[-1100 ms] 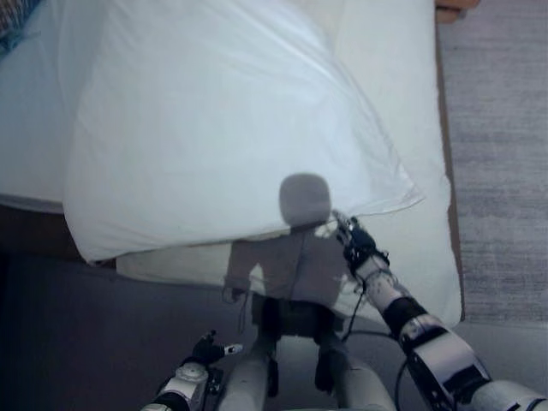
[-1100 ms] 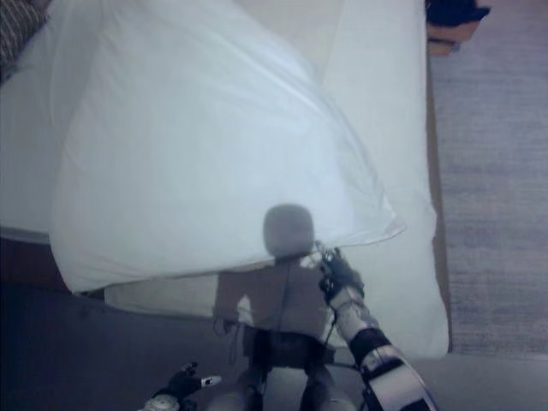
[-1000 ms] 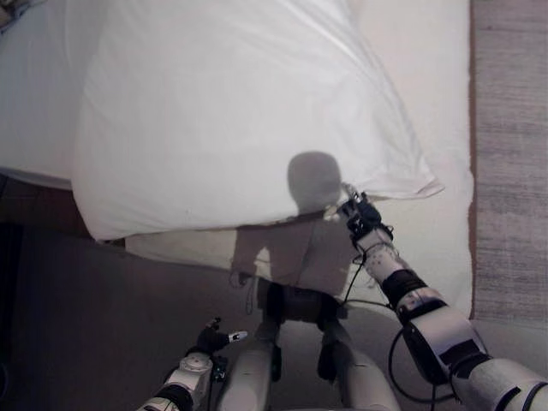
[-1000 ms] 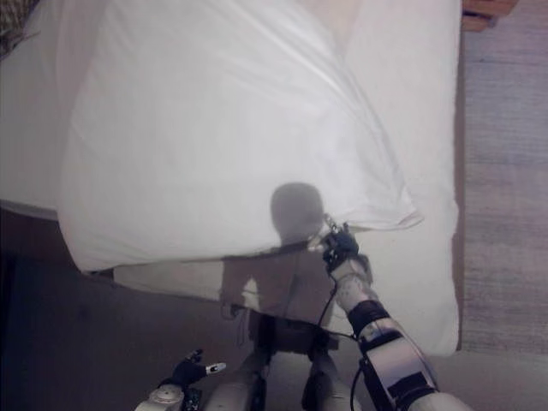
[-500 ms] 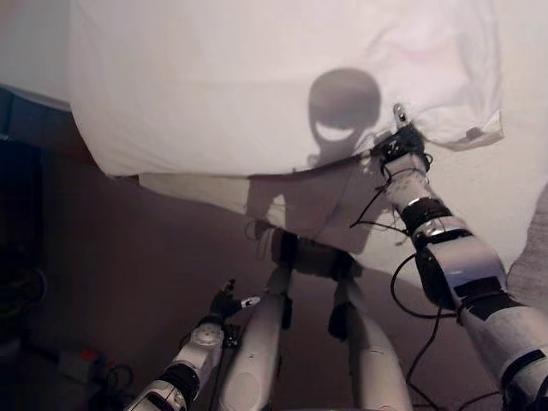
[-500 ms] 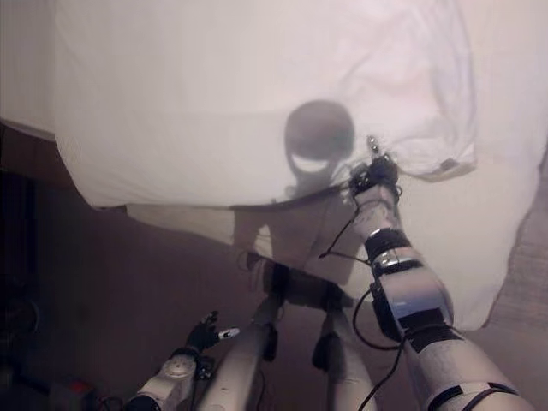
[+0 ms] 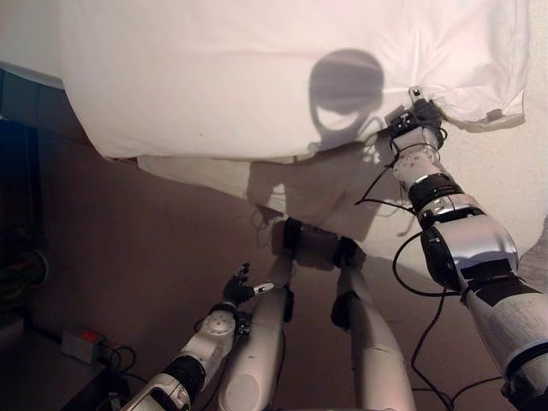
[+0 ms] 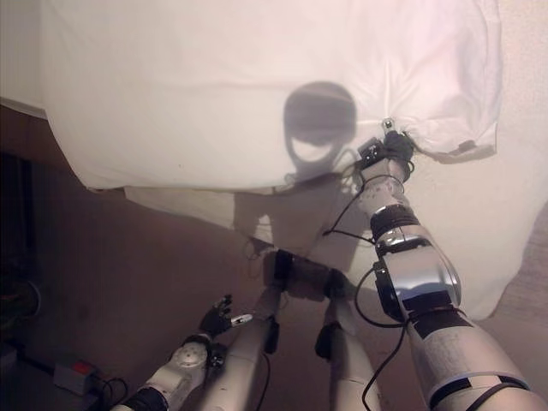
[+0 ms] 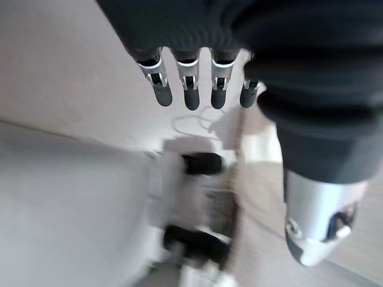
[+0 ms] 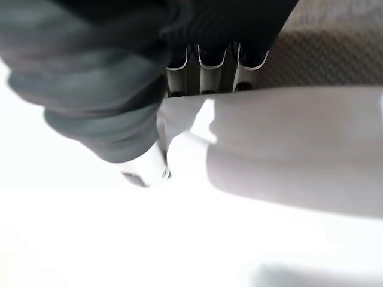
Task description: Make the bed
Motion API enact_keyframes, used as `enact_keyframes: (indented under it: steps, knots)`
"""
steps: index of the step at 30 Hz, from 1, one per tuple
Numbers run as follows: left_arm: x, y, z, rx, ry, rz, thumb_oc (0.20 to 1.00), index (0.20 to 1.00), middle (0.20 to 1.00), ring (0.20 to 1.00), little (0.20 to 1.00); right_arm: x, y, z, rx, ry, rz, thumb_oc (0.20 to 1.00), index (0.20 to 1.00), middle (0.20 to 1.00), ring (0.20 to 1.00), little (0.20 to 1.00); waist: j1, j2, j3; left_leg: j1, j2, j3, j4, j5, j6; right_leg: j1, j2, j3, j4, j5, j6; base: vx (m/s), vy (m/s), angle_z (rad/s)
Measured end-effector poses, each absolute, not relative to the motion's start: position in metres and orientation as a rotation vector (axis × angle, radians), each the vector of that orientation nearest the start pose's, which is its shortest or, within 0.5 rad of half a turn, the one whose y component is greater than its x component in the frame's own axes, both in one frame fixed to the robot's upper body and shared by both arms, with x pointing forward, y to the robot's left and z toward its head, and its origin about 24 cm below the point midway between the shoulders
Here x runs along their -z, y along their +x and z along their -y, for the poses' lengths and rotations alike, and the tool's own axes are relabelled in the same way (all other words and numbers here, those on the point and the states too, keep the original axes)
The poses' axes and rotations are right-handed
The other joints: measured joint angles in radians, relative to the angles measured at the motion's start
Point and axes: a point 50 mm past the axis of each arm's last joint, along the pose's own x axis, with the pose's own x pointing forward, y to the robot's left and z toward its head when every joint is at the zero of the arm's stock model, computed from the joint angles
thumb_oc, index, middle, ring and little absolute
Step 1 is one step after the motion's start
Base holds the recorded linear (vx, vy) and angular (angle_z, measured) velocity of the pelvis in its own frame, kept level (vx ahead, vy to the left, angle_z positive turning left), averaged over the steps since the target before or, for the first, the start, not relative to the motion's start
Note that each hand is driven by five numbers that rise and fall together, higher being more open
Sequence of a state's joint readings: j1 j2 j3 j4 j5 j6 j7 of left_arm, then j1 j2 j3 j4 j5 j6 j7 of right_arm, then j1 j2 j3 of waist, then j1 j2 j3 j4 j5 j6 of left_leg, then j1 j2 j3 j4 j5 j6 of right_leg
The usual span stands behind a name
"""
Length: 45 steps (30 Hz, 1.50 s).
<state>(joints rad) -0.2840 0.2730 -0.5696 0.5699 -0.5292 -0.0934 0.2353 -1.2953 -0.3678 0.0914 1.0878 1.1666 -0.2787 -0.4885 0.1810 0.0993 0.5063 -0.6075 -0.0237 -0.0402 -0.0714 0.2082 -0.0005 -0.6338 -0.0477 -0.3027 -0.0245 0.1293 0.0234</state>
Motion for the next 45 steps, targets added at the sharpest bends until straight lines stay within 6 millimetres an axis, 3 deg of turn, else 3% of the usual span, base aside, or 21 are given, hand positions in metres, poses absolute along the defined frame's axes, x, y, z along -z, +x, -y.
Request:
enact_keyframes:
  steps: [4,7,12,14,19,22,29,36,40,45]
  knots:
    - [-0.013,0.284,-0.101,0.232,-0.145,-0.197,1.0,1.0,1.0,1.0,1.0,-0.259,0.413,0.193,0.411,0.806,0.334,0.2,0.2,0.2,0.2,0.2,-0.011,-0.001,0.001,0.01,-0.003,0.011,-0.001,0.001,0.002,0.003,-0.004,0.005,0.005,0.004,0.001,-0.03,0.056,-0.03]
    - [-0.035,0.292,-0.094,0.287,-0.211,-0.139,1.0,1.0,1.0,1.0,1.0,-0.256,0.412,0.187,0.4,0.742,0.339,0.2,0.2,0.2,0.2,0.2,-0.018,-0.003,0.006,0.041,-0.005,0.029,-0.001,0.001,0.002,0.027,-0.006,0.023,0.005,0.007,0.003,-0.04,0.048,-0.13]
    - [-0.095,0.311,-0.074,0.411,-0.33,0.014,1.0,1.0,1.0,1.0,1.0,-0.256,0.41,0.161,0.298,0.579,0.353,0.2,0.2,0.2,0.2,0.2,-0.05,-0.012,0.012,0.156,-0.007,0.072,-0.014,-0.003,0.005,0.116,-0.005,0.08,0.004,0.017,0.018,-0.03,0.056,-0.21]
    - [-0.107,0.311,-0.064,0.449,-0.417,0.031,1.0,1.0,1.0,1.0,1.0,-0.258,0.408,0.15,0.253,0.524,0.366,0.2,0.2,0.2,0.2,0.2,-0.066,-0.014,0.013,0.18,-0.006,0.091,-0.014,-0.01,0.015,0.134,-0.003,0.099,0.003,0.025,0.029,-0.02,0.047,-0.26]
    - [-0.112,0.31,-0.039,0.516,-0.565,-0.033,1.0,1.0,1.0,1.0,1.0,-0.258,0.405,0.127,0.144,0.427,0.376,0.2,0.2,0.2,0.2,0.2,-0.105,-0.026,0.012,0.22,-0.017,0.131,-0.01,-0.024,0.023,0.158,-0.004,0.153,-0.003,0.04,0.048,-0.02,0.03,-0.27]
    - [-0.105,0.316,-0.038,0.477,-0.626,-0.09,1.0,1.0,1.0,1.0,1.0,-0.254,0.401,0.115,0.092,0.419,0.369,0.2,0.2,0.2,0.2,0.2,-0.132,-0.042,0.01,0.23,-0.022,0.148,-0.006,-0.027,0.028,0.164,-0.006,0.17,-0.004,0.048,0.053,-0.01,0.007,-0.14]
    - [-0.114,0.342,-0.05,0.353,-0.747,-0.114,1.0,1.0,1.0,1.0,1.0,-0.254,0.391,0.098,-0.007,0.399,0.393,0.2,0.2,0.2,0.2,0.2,-0.165,-0.096,0.003,0.247,-0.03,0.174,0.004,-0.036,0.043,0.178,-0.01,0.191,-0.005,0.057,0.048,0.0,-0.009,-0.07]
    - [-0.15,0.367,-0.07,0.245,-0.859,-0.02,1.0,1.0,1.0,1.0,1.0,-0.255,0.38,0.091,-0.071,0.422,0.423,0.2,0.2,0.2,0.2,0.2,-0.171,-0.13,-0.007,0.248,-0.036,0.181,0.016,-0.048,0.051,0.18,-0.016,0.201,-0.005,0.057,0.048,0.0,-0.012,-0.03]
    - [-0.164,0.376,-0.081,0.18,-0.929,0.022,1.0,1.0,1.0,1.0,1.0,-0.248,0.378,0.086,-0.082,0.458,0.413,0.2,0.2,0.2,0.2,0.2,-0.174,-0.138,-0.011,0.246,-0.036,0.179,0.024,-0.053,0.046,0.183,-0.018,0.202,-0.004,0.057,0.049,0.0,-0.006,0.01]
    - [-0.163,0.383,-0.102,0.053,-1.037,0.044,1.0,1.0,1.0,1.0,1.0,-0.227,0.372,0.07,-0.114,0.536,0.352,0.2,0.2,0.2,0.2,0.2,-0.193,-0.186,-0.039,0.232,-0.034,0.179,0.036,-0.063,0.039,0.171,-0.015,0.208,-0.004,0.056,0.05,0.01,-0.008,-0.03]
